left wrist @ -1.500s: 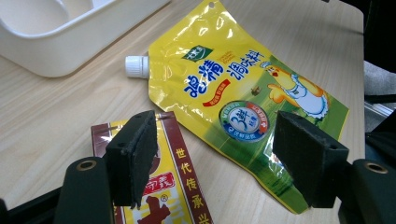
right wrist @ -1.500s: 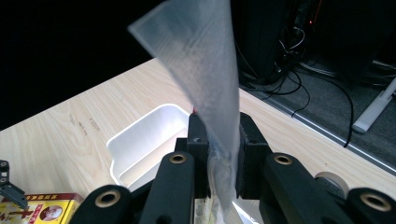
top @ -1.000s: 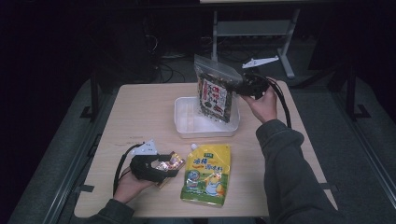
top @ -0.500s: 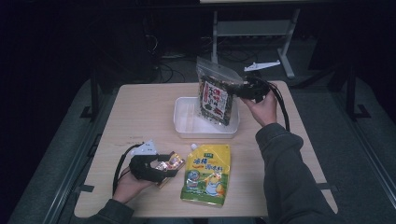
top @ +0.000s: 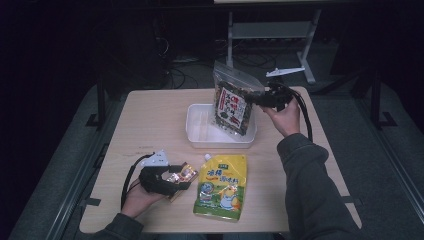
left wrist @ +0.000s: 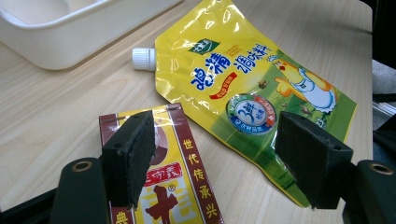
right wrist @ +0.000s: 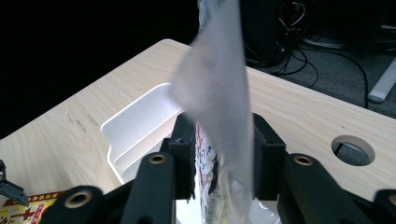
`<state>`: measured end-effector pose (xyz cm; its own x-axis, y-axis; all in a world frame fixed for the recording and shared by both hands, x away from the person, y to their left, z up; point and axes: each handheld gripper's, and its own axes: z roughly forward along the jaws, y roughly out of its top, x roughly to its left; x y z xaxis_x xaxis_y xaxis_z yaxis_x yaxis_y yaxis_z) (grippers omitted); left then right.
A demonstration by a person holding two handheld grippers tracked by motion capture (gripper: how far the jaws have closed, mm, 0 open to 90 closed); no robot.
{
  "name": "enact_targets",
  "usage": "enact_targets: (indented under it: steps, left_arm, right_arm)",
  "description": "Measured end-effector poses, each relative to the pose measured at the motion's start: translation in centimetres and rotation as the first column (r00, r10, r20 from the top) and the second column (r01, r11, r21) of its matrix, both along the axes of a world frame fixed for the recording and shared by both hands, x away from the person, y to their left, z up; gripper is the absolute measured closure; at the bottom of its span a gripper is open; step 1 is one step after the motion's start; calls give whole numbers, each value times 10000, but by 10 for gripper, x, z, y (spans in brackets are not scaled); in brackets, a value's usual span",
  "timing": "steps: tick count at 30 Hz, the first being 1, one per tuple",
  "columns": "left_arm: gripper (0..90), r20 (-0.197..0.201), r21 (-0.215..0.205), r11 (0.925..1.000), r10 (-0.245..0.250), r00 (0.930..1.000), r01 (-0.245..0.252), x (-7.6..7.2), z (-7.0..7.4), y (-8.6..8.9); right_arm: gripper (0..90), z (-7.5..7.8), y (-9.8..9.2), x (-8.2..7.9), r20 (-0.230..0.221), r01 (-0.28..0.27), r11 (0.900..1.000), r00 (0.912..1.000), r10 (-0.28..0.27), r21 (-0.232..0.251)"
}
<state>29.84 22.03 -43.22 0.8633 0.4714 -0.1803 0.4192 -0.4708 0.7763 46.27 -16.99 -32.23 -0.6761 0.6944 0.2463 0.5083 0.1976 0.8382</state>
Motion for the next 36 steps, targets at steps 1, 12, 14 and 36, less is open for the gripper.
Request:
enact_targets:
  steps: [1,12,14,36]
  left_arm:
    - [282,2,11,10000,2,10000,-2,0,0,-1]
    - [269,98,-13,10000,22,9999,-22,-1,2,-1]
    - [268,97,-29,10000,25,9999,-25,-1,2,-1]
    - [247,198,-54,10000,16,9998,-15,-1,6,-4]
  right_arm:
    - [631,0,-1,-1,-21,8,10000,10000,-8,41]
    - [542,1,-10,-4,-252,-35,9998,9997,40,210]
    - [535,0,-11,-6,-285,-60,9997,9996,68,253]
    - [448,-2,-33,-33,-584,-87,9991,9982,112,421]
